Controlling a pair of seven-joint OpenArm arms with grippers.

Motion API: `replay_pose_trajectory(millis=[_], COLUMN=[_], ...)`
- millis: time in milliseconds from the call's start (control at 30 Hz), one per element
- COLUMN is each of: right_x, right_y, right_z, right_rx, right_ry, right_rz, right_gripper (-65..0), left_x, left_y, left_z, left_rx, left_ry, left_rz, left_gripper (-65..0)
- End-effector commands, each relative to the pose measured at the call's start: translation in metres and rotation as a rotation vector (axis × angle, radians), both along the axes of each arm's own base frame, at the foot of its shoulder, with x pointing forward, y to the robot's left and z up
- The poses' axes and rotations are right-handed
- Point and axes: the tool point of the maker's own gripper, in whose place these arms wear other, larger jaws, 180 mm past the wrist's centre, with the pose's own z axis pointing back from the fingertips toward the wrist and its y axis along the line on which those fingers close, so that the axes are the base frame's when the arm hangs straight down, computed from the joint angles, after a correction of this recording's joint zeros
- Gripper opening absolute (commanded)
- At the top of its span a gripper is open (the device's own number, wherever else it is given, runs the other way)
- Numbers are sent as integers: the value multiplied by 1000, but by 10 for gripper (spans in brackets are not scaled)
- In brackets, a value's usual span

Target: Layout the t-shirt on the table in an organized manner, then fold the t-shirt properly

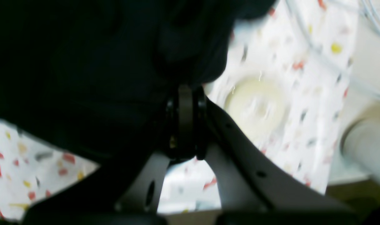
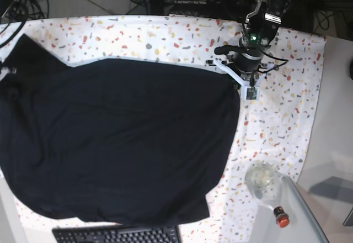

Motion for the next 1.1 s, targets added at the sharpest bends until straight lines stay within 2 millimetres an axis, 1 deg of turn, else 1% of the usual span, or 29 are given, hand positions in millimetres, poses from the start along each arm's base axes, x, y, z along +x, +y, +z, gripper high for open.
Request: replay_pose_trajectory(millis=[0,67,133,200,233,333,367,400,433,467,500,533,567,600,667,733,767,867,900,967,1000,1067], right_x=[13,18,19,18,18,26,26,26,25,17,8,3,-3,-9,-14,-22,-25,-41,-45,-54,-60,-67], right_y=[-14,-19,-22,-20,-22,-22,-23,-25,-28,-33,-38,-39,-39,-39,-30,-19,-11,9,13,21,26,33], right_z=[12,8,-3,-17,-19,-17,-16,-14,-10,-6,1,8,18,27,45,59,66,80,82,85,82,75], right_rx=[-17,1,27,55,58,52,52,48,34,19,8,6,-6,-19,-43,-51,-50,-66,-77,-90,-86,-67], right_ry=[-36,-21,18,63,78,81,79,74,76,77,52,18,-21,-49,-104,-144,-171,-208,-208,-202,-193,-178], right_rz=[-11,-26,-45,-51,-54,-52,-53,-62,-63,-78,-108,-129,-144,-142,-107,-75,-56,-23,-16,-4,-3,-11], right_gripper=[-650,-650,-650,-650,-650,-650,-599,-504,-425,-351,-279,-240,-222,-222,-224,-224,-225,-225,-225,-225,-225,-225], left_x=[10,9,8,4,3,1,2,1,1,1,2,2,0,1,6,13,12,11,9,2,0,-7], left_y=[1,1,1,1,1,1,0,0,-1,0,1,2,2,2,-2,-7,-10,-18,-14,-2,5,27], left_z=[10,8,8,5,5,5,5,5,5,5,6,6,5,7,17,32,39,64,67,68,67,63], left_rx=[8,7,7,7,7,6,5,0,-2,-2,-2,-1,-2,-4,-11,-25,-32,-55,-57,-57,-62,-59], left_ry=[-44,-42,-40,-29,-29,-26,-27,-25,-25,-25,-29,-29,-25,-33,-59,-104,-119,-178,-184,-184,-183,-173], left_rz=[-2,-1,-1,-1,-1,-2,-1,0,1,3,5,8,11,10,5,-3,-9,-22,-11,43,86,181], left_gripper=[-650,-650,-650,-650,-650,-650,-650,-650,-650,-642,-551,-467,-383,-309,-158,-41,0,0,0,0,0,0])
